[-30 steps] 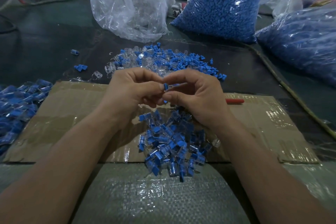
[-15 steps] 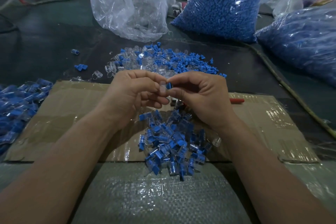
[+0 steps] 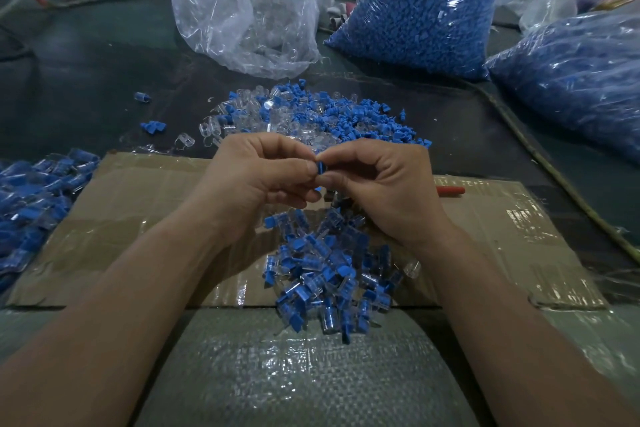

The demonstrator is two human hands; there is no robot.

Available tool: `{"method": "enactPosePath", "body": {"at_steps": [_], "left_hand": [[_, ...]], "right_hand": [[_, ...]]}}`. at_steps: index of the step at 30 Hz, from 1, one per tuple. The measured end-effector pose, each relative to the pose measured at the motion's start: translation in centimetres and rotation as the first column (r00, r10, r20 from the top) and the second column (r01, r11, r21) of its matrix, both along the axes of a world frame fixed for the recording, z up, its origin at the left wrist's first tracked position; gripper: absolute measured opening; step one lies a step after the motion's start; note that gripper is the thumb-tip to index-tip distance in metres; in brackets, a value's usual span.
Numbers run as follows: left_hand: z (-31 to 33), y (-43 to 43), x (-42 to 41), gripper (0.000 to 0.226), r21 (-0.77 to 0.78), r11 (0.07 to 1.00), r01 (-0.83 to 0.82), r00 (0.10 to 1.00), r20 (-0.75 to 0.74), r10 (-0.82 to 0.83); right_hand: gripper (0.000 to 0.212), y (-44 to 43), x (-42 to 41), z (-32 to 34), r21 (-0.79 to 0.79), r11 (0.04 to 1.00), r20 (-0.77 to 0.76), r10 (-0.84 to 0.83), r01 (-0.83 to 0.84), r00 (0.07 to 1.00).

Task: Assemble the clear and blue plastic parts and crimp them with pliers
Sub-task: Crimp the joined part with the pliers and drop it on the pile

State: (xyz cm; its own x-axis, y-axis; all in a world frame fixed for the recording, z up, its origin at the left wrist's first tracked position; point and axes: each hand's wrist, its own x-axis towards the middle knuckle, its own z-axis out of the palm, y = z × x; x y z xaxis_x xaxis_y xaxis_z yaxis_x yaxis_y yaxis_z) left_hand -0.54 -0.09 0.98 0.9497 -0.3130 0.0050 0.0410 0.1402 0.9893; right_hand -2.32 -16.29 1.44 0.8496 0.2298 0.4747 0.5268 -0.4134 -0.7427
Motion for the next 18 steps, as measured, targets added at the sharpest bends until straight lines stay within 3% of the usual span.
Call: {"method": "enactPosePath", "body": {"at_steps": [11, 13, 15, 18], "left_hand": [[0.0, 0.0, 0.1, 0.007, -0.013, 0.999, -0.040, 0.998, -0.055, 0.039], [0.0, 0.0, 0.1, 0.007, -0.038, 0.995, -0.088, 0.995, -0.058, 0.086], [0.0, 0.1, 0.1, 0.010, -0.061, 0.989, -0.134, 0.990, -0.059, 0.130], [-0.1, 0.1, 0.1, 0.015, -0.080, 0.984, -0.159, 0.986, -0.063, 0.154]], "right_hand": [[0.024, -0.3, -0.1, 0.4, -0.076, 0.997, 0.047, -0.015, 0.019, 0.999], [0.024, -1.4, 0.1, 0.9, -0.081, 0.993, -0.043, -0.092, 0.088, 0.995], [0.029, -3.3, 0.5, 1.5, -0.186, 0.972, -0.171, -0.174, 0.142, 0.970], [0.046, -6.0, 0.9, 2.0, -0.369, 0.927, -0.408, -0.227, 0.068, 0.884]]}}
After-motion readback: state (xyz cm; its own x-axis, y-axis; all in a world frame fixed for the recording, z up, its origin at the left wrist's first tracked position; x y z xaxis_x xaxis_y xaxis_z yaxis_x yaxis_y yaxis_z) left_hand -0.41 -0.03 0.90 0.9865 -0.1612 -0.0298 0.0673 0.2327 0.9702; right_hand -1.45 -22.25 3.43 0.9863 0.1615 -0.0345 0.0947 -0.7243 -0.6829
